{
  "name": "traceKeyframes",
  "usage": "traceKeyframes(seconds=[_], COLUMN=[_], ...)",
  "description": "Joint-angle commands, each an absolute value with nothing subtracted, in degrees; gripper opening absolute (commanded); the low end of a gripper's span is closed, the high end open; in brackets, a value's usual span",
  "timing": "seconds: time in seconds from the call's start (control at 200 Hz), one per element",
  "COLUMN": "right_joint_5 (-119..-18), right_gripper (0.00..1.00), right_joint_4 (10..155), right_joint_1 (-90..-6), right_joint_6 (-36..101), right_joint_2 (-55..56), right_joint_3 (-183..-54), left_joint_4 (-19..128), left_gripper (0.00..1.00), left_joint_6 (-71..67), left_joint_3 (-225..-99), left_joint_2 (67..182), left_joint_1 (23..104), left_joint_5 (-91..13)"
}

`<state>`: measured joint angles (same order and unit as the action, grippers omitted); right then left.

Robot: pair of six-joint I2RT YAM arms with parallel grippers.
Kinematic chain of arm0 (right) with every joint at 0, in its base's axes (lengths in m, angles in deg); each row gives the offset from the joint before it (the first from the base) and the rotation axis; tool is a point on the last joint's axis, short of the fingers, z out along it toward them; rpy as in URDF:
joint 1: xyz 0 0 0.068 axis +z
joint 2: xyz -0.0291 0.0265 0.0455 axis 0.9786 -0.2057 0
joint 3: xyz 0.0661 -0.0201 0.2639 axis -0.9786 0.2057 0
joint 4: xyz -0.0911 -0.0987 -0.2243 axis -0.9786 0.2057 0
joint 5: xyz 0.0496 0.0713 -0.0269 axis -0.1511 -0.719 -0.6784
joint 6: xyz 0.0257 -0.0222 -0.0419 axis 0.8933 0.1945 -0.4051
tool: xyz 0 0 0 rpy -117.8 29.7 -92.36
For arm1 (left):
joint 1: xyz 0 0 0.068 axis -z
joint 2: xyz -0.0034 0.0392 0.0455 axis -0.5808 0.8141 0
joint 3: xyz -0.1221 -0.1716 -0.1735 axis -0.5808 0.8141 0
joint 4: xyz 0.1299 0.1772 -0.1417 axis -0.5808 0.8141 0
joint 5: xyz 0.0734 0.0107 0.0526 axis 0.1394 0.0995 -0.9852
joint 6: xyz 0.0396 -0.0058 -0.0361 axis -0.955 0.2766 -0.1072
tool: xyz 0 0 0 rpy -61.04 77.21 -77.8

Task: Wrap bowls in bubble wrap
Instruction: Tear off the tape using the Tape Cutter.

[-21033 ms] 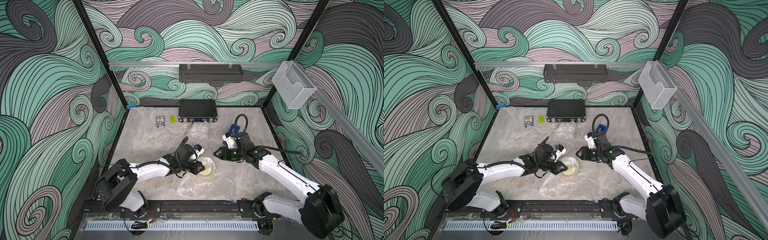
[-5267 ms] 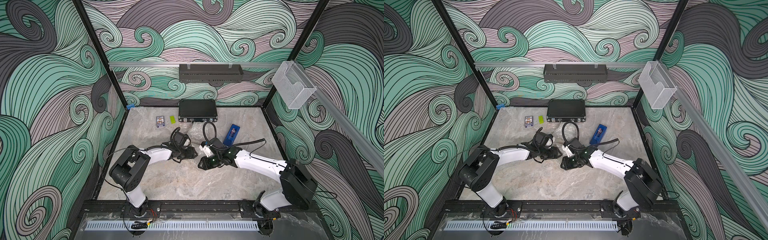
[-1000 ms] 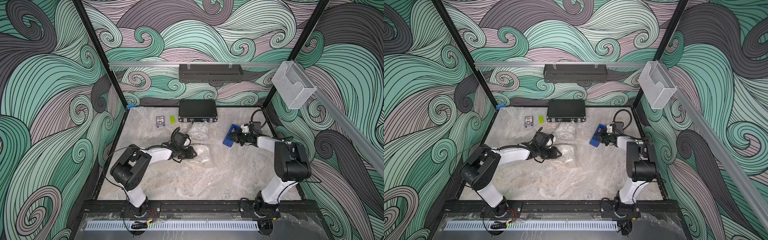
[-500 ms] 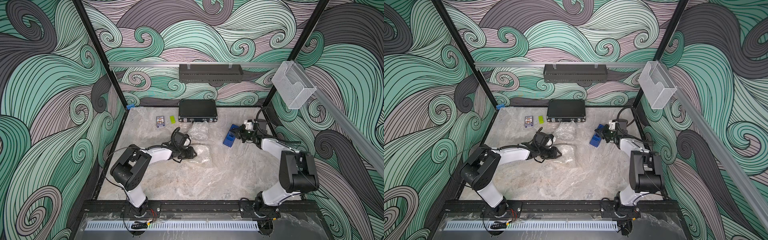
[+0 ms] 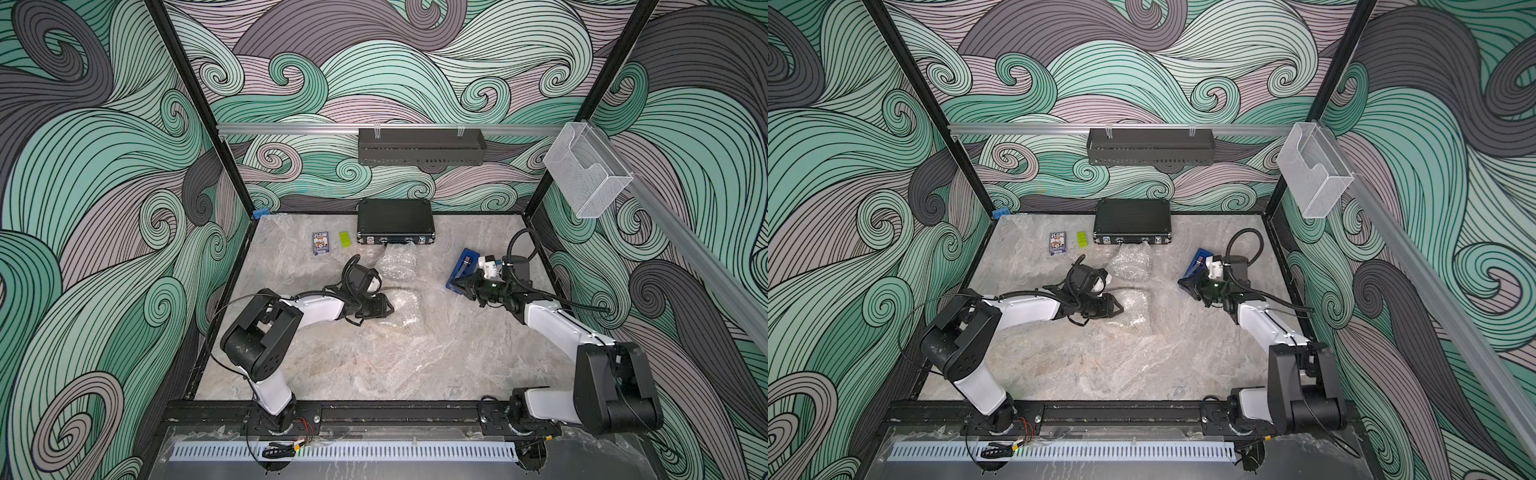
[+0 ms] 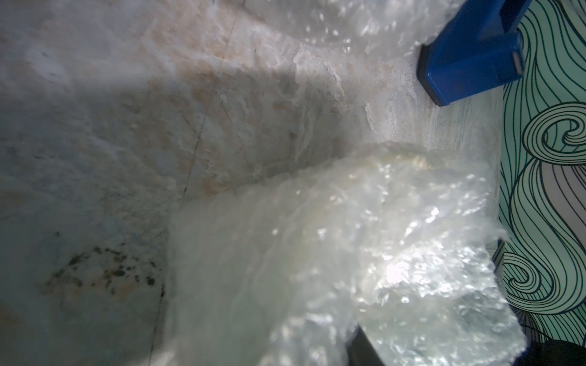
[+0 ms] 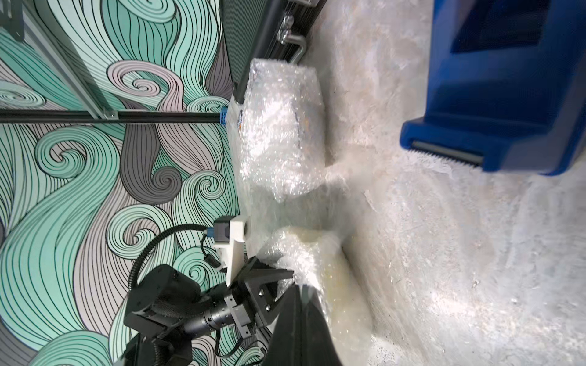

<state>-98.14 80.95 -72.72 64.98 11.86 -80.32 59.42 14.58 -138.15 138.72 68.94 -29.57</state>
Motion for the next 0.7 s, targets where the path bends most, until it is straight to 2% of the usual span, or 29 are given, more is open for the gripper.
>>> traceKeyframes(seconds=[0.0, 0.38, 0.695], right_joint_5=[-96.5, -87.8, -80.8], right_gripper=[0.0, 0.0, 0.0], right_joint_4=[83.7, 88.1, 92.3], right_joint_1=[-72.2, -71.4, -71.6], right_joint_6=[61.0, 55.7, 54.2], right_joint_2=[10.7, -0.7, 0.5], right_joint_3=[-78.6, -75.8, -73.6], left_joint_4=[60.0, 60.0, 59.9], left_gripper=[0.37, 0.37, 0.37], left_joint_6=[13.7, 13.7, 13.7], left_joint_3=[-137.6, -137.5, -137.4], left_joint_2=[138.8, 138.9, 138.7], left_joint_1=[68.6, 68.6, 68.6], left_joint_5=[-29.1, -28.9, -28.6])
